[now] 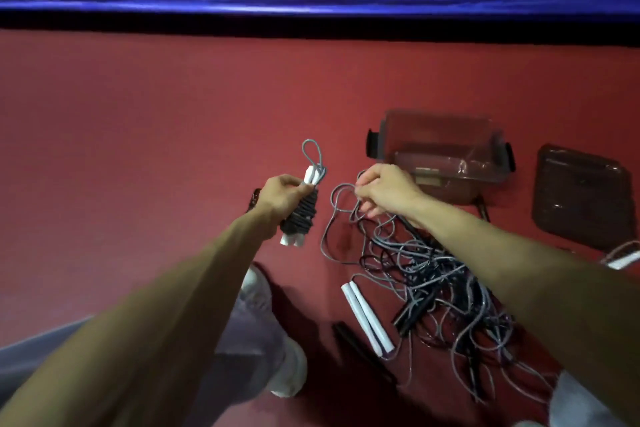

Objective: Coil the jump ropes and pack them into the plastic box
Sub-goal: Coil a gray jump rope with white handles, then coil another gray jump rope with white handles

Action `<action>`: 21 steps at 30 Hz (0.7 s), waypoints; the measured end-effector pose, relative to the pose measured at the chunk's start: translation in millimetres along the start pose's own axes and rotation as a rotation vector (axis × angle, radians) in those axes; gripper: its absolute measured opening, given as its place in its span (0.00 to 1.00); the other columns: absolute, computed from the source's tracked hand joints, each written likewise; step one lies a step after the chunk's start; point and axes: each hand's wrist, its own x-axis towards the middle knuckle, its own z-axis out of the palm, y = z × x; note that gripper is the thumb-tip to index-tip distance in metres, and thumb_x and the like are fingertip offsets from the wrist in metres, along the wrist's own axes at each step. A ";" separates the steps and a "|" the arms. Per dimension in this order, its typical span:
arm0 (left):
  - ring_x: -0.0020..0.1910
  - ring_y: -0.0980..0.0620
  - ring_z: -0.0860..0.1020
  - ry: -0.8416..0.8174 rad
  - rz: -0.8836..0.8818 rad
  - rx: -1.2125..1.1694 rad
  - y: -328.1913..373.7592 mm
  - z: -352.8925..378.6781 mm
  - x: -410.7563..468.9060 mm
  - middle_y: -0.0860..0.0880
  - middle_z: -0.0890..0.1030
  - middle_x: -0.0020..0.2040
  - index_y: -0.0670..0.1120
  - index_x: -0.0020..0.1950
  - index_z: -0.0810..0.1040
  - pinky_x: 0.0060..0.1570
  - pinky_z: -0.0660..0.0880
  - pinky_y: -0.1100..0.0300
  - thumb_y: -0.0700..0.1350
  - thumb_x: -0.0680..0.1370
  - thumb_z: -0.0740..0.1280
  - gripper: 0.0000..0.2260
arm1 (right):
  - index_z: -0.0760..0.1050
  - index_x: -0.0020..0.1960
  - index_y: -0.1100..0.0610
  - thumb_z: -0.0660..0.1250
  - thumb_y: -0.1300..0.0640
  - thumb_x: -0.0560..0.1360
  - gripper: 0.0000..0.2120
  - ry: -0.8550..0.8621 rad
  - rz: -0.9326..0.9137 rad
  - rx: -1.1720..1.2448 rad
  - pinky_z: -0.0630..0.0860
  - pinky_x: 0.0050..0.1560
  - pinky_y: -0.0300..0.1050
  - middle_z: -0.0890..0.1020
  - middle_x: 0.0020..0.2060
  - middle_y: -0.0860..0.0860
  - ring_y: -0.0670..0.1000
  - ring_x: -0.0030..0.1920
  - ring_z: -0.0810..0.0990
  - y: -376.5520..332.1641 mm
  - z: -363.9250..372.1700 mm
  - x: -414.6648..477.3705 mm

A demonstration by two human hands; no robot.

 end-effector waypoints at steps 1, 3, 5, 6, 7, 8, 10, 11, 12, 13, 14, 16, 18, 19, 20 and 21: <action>0.34 0.53 0.80 0.036 -0.012 0.031 -11.9 1.1 13.7 0.43 0.82 0.42 0.40 0.53 0.81 0.36 0.76 0.62 0.44 0.75 0.73 0.10 | 0.73 0.39 0.57 0.64 0.67 0.75 0.09 -0.029 0.015 -0.014 0.81 0.33 0.45 0.79 0.33 0.55 0.51 0.30 0.79 10.7 10.1 7.9; 0.41 0.50 0.78 0.096 -0.034 0.107 -33.2 1.2 37.2 0.44 0.82 0.46 0.42 0.53 0.82 0.43 0.74 0.59 0.47 0.74 0.74 0.12 | 0.72 0.39 0.57 0.62 0.67 0.76 0.09 -0.089 0.051 -0.045 0.77 0.27 0.40 0.78 0.32 0.54 0.50 0.28 0.77 32.6 29.4 21.6; 0.44 0.50 0.76 0.130 -0.059 0.202 -53.2 0.1 56.8 0.47 0.80 0.45 0.44 0.53 0.82 0.42 0.68 0.62 0.49 0.75 0.73 0.11 | 0.72 0.38 0.57 0.63 0.66 0.77 0.10 -0.136 0.081 -0.074 0.76 0.24 0.40 0.79 0.32 0.53 0.50 0.27 0.78 55.2 47.5 35.4; 0.43 0.50 0.75 0.135 -0.062 0.258 -62.7 -0.3 65.3 0.47 0.79 0.44 0.44 0.53 0.82 0.41 0.66 0.63 0.49 0.76 0.72 0.11 | 0.73 0.38 0.57 0.63 0.66 0.76 0.10 -0.151 0.095 -0.086 0.76 0.24 0.40 0.79 0.32 0.53 0.49 0.26 0.78 66.1 55.6 42.1; 0.43 0.49 0.75 0.138 -0.059 0.312 -72.1 -0.4 72.8 0.47 0.78 0.43 0.43 0.52 0.82 0.40 0.65 0.63 0.49 0.76 0.71 0.10 | 0.73 0.38 0.57 0.63 0.66 0.76 0.10 -0.167 0.112 -0.095 0.75 0.24 0.40 0.79 0.32 0.53 0.49 0.25 0.78 76.5 63.1 47.8; 0.43 0.48 0.75 0.145 -0.065 0.355 -80.6 -0.3 79.6 0.47 0.78 0.42 0.43 0.52 0.82 0.39 0.65 0.63 0.48 0.77 0.70 0.10 | 0.72 0.38 0.57 0.63 0.66 0.76 0.10 -0.185 0.129 -0.106 0.75 0.23 0.40 0.79 0.32 0.53 0.49 0.25 0.78 86.0 69.6 52.6; 0.46 0.43 0.78 0.164 -0.092 0.409 -96.6 0.1 91.8 0.45 0.78 0.42 0.42 0.50 0.82 0.42 0.68 0.59 0.46 0.77 0.69 0.09 | 0.72 0.38 0.57 0.63 0.66 0.76 0.10 -0.215 0.140 -0.137 0.75 0.23 0.40 0.79 0.32 0.53 0.50 0.26 0.78 101.2 79.9 58.7; 0.49 0.41 0.79 0.172 -0.105 0.429 -103.9 0.7 97.0 0.44 0.79 0.42 0.41 0.50 0.82 0.43 0.69 0.57 0.45 0.78 0.68 0.09 | 0.72 0.38 0.57 0.63 0.67 0.76 0.10 -0.228 0.136 -0.157 0.74 0.23 0.40 0.79 0.31 0.53 0.50 0.26 0.78 107.4 83.8 59.9; 0.51 0.39 0.79 0.180 -0.111 0.445 -109.9 2.3 100.7 0.42 0.81 0.45 0.39 0.51 0.81 0.45 0.70 0.55 0.45 0.78 0.67 0.09 | 0.72 0.38 0.57 0.62 0.67 0.76 0.10 -0.240 0.130 -0.177 0.74 0.24 0.40 0.79 0.31 0.53 0.50 0.26 0.78 112.6 86.5 59.8; 0.53 0.38 0.79 0.196 -0.112 0.460 -114.5 4.7 103.1 0.39 0.82 0.49 0.38 0.53 0.81 0.48 0.70 0.53 0.44 0.79 0.65 0.10 | 0.72 0.38 0.57 0.62 0.67 0.76 0.10 -0.253 0.123 -0.203 0.74 0.23 0.39 0.80 0.32 0.53 0.50 0.26 0.78 117.8 88.6 59.2; 0.55 0.37 0.78 0.213 -0.113 0.470 -118.0 7.7 103.6 0.37 0.81 0.53 0.38 0.56 0.79 0.52 0.70 0.52 0.45 0.80 0.63 0.12 | 0.73 0.38 0.57 0.62 0.67 0.76 0.10 -0.265 0.119 -0.232 0.74 0.23 0.39 0.81 0.32 0.54 0.49 0.26 0.79 122.1 89.5 57.1; 0.58 0.36 0.75 0.232 -0.098 0.482 -120.6 16.7 97.1 0.36 0.77 0.59 0.41 0.62 0.77 0.59 0.68 0.51 0.47 0.82 0.59 0.15 | 0.75 0.37 0.55 0.61 0.67 0.74 0.11 -0.279 0.108 -0.295 0.74 0.25 0.39 0.83 0.35 0.56 0.52 0.29 0.81 130.0 90.7 50.6; 0.56 0.37 0.75 0.230 -0.042 0.512 -119.3 27.5 83.1 0.37 0.73 0.60 0.42 0.62 0.76 0.61 0.68 0.51 0.45 0.81 0.59 0.14 | 0.76 0.36 0.51 0.64 0.62 0.73 0.10 -0.283 0.091 -0.402 0.78 0.35 0.43 0.84 0.36 0.54 0.54 0.37 0.84 138.1 94.1 43.0; 0.55 0.37 0.75 0.217 -0.008 0.521 -118.7 33.1 75.2 0.38 0.72 0.60 0.42 0.62 0.77 0.61 0.70 0.50 0.42 0.80 0.59 0.13 | 0.77 0.37 0.51 0.67 0.59 0.73 0.07 -0.289 0.086 -0.479 0.78 0.42 0.43 0.84 0.37 0.52 0.52 0.40 0.83 141.8 96.7 37.7; 0.54 0.38 0.75 0.191 0.021 0.517 -117.4 38.7 66.1 0.39 0.71 0.60 0.41 0.61 0.77 0.61 0.71 0.50 0.40 0.78 0.60 0.13 | 0.79 0.41 0.51 0.70 0.55 0.73 0.02 -0.309 0.069 -0.547 0.76 0.47 0.42 0.84 0.41 0.52 0.51 0.44 0.82 145.3 100.2 31.6; 0.54 0.38 0.75 0.156 0.043 0.503 -116.6 44.3 56.8 0.40 0.70 0.60 0.41 0.62 0.77 0.60 0.72 0.50 0.39 0.77 0.62 0.14 | 0.79 0.48 0.51 0.71 0.52 0.73 0.05 -0.330 0.044 -0.604 0.75 0.51 0.42 0.84 0.46 0.52 0.51 0.47 0.80 148.2 105.5 26.4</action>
